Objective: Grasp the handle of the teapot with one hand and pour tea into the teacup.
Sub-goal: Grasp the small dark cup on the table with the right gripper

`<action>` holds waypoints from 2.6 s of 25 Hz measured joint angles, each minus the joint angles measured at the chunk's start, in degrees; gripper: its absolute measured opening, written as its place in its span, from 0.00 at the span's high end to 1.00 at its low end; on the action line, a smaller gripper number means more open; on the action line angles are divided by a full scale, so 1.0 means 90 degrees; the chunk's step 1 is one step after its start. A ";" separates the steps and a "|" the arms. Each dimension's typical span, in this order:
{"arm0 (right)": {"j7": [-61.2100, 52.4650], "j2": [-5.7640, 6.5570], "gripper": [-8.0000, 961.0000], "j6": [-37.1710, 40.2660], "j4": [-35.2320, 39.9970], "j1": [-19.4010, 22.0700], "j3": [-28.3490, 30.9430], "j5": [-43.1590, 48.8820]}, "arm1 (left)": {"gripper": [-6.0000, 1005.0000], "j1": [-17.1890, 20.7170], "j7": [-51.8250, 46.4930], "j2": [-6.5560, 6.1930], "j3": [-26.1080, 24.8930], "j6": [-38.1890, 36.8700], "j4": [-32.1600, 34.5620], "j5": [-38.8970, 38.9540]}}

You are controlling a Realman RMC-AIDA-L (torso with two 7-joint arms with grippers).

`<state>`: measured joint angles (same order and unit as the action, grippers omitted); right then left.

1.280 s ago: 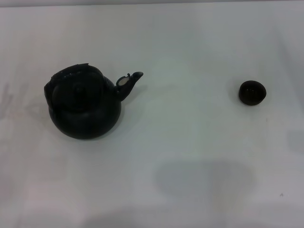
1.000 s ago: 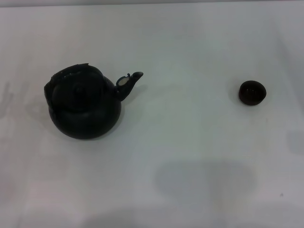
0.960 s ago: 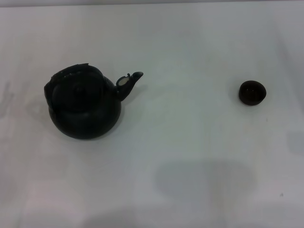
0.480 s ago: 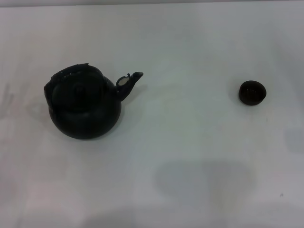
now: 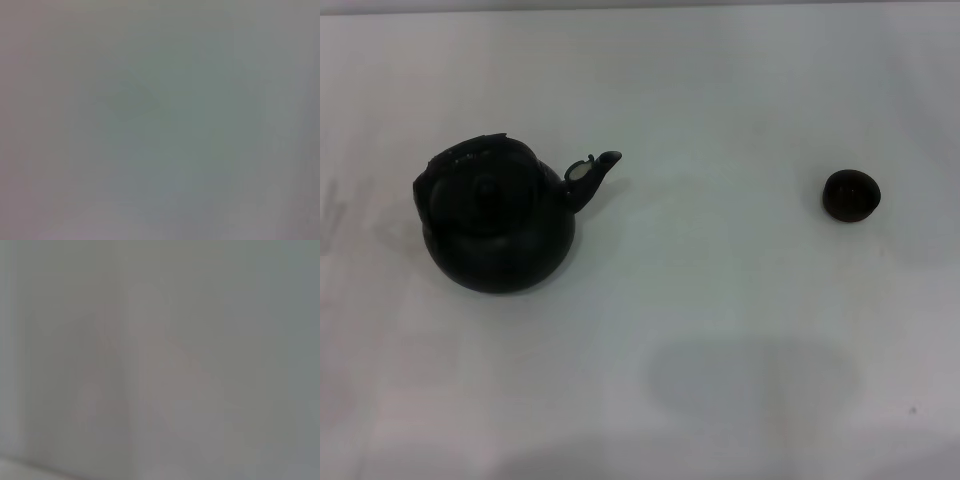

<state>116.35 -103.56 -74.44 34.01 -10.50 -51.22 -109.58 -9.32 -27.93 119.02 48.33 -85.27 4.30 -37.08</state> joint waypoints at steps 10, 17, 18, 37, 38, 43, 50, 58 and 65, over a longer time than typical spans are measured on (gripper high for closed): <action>-0.2094 -0.0234 0.10 -0.0520 0.2161 -0.0478 0.0074 0.3227 | 0.16 -0.0050 -0.0009 -0.0002 0.0001 -0.0012 0.0044 0.0044; -0.2895 -0.0583 0.10 -0.1263 0.2220 -0.1196 0.0076 0.5169 | 0.16 -0.0038 -0.0012 -0.0002 0.0001 -0.0029 0.0014 0.0048; -0.2985 -0.0622 0.10 -0.1334 0.2215 -0.1266 0.0076 0.5389 | 0.16 -0.0030 -0.0012 -0.0002 0.0000 -0.0030 0.0013 0.0048; -0.2613 -0.1230 0.10 -0.0658 0.2149 -0.1253 0.0099 0.6082 | 0.16 0.0062 -0.0012 -0.0002 0.0031 -0.0153 -0.0002 -0.0002; -0.2606 -0.1230 0.10 -0.0618 0.2149 -0.1248 0.0093 0.6081 | 0.16 0.0073 -0.0013 -0.0002 0.0030 -0.0159 -0.0001 -0.0004; -0.2603 -0.1234 0.10 -0.0447 0.2077 -0.1249 -0.0001 0.6089 | 0.16 0.0124 -0.0012 -0.0002 0.0031 -0.0213 0.0000 -0.0011; -0.2456 -0.1243 0.10 -0.0196 0.1643 -0.1327 -0.0057 0.6145 | 0.16 0.0183 -0.0012 -0.0002 0.0030 -0.0223 -0.0008 -0.0011; -0.2200 -0.1276 0.10 0.0471 0.1270 -0.1393 -0.0141 0.6089 | 0.16 0.0190 -0.0012 -0.0002 0.0037 -0.0360 -0.0005 -0.0016; -0.2103 -0.1277 0.10 0.0602 0.1058 -0.1429 -0.0237 0.6026 | 0.16 0.0182 -0.0012 -0.0002 0.0044 -0.0390 -0.0009 -0.0041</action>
<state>97.42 -115.06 -69.02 43.53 -23.36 -53.35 -55.35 -7.68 -28.04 119.00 48.73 -88.77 4.22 -37.45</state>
